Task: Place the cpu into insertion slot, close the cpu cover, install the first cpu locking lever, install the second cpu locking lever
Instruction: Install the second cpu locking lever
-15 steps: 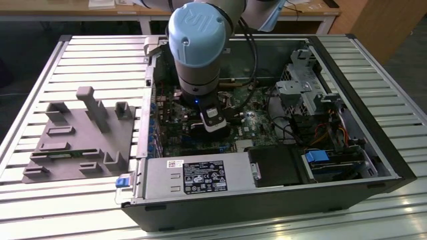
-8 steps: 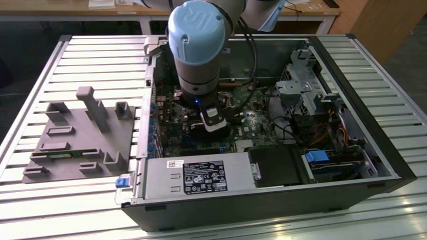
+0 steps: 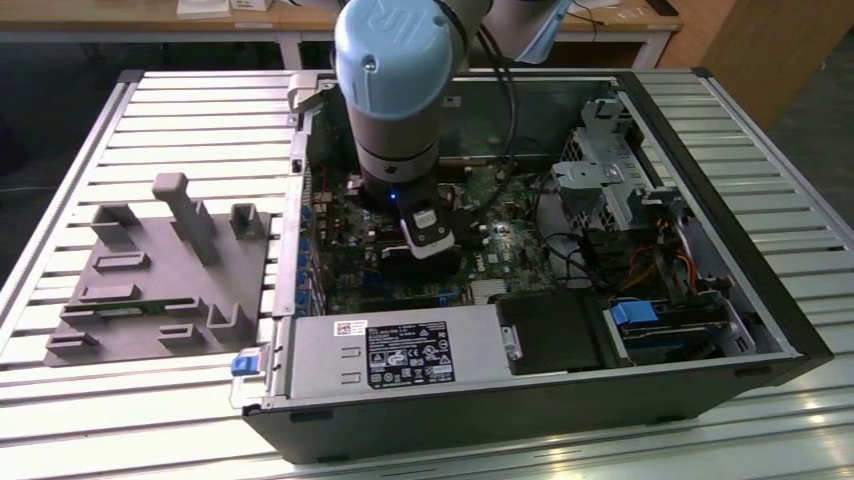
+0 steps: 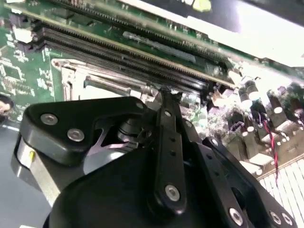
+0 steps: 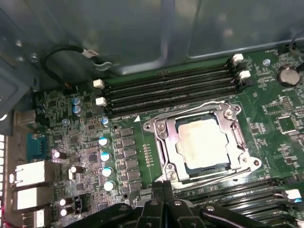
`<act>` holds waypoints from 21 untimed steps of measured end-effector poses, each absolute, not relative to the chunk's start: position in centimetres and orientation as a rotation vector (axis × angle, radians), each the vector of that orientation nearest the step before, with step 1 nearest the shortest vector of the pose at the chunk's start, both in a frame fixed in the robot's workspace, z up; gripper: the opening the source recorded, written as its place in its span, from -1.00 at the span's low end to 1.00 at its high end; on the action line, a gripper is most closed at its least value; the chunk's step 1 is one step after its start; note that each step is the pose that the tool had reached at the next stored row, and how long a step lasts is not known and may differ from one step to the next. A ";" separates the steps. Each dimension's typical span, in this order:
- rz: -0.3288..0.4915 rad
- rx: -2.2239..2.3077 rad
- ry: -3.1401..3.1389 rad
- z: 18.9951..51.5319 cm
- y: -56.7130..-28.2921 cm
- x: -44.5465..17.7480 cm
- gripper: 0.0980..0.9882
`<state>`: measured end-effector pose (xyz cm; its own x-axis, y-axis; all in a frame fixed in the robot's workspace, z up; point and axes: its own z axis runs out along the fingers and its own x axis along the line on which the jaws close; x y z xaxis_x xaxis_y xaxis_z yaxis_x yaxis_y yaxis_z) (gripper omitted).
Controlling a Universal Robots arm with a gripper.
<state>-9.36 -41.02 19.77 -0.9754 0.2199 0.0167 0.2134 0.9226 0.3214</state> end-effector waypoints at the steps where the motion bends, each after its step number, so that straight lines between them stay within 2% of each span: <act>1: 0.509 0.345 3.061 20.0 -41.0 -9.4 -0.98; 8: 0.509 0.345 3.061 21.2 -41.0 -9.4 -0.98; 21: 0.506 0.346 3.063 21.3 -40.9 -6.6 -0.98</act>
<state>-6.59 -40.91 21.26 -0.9753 0.2203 0.0185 0.2145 0.9229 0.3198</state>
